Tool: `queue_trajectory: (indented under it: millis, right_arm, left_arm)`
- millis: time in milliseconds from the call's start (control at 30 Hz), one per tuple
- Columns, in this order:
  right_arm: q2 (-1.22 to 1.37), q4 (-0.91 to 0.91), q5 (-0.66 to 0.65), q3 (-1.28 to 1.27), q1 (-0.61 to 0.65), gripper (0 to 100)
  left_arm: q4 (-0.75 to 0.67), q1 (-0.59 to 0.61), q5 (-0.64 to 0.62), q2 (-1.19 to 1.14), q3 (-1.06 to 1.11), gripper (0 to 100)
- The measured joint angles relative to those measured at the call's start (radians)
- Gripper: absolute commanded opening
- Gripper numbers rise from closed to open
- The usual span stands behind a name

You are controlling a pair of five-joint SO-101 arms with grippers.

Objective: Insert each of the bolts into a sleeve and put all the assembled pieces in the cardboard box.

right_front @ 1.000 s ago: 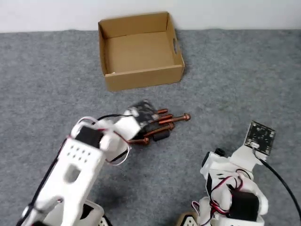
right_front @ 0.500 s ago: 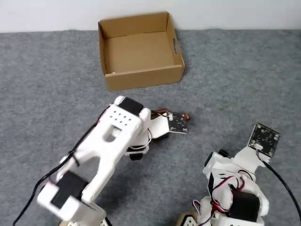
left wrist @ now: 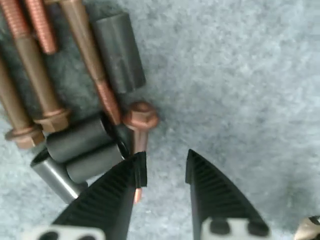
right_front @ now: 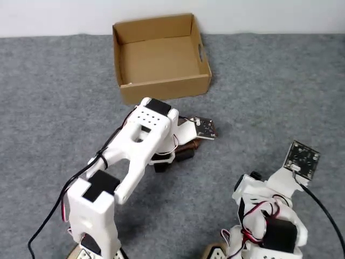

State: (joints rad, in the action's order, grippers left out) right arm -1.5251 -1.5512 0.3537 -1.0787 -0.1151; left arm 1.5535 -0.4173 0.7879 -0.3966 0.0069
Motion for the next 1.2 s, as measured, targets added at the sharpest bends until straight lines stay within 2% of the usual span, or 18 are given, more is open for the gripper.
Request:
queue_trajectory:
  millis: [367,533,767,967,1200]
  right_arm:
    - [0.003,0.0,0.0,0.0,0.0,0.8]
    - [0.002,0.0,0.0,0.0,0.0,0.8]
    - [0.002,0.0,0.0,0.0,0.0,0.8]
    - [0.002,0.0,0.0,0.0,0.0,0.8]
    - [0.002,0.0,0.0,0.0,0.0,0.8]
  left_arm:
    - [-0.034,0.002,0.0,-0.133,-0.068,14]
    - [-0.054,0.002,0.0,-0.153,-0.078,4]
    - [-0.107,-0.002,-0.002,-0.186,-0.075,4]
    - [-0.106,0.0,-0.002,-0.187,-0.075,3]
    - [-0.018,-0.009,0.003,-0.172,-0.075,1]
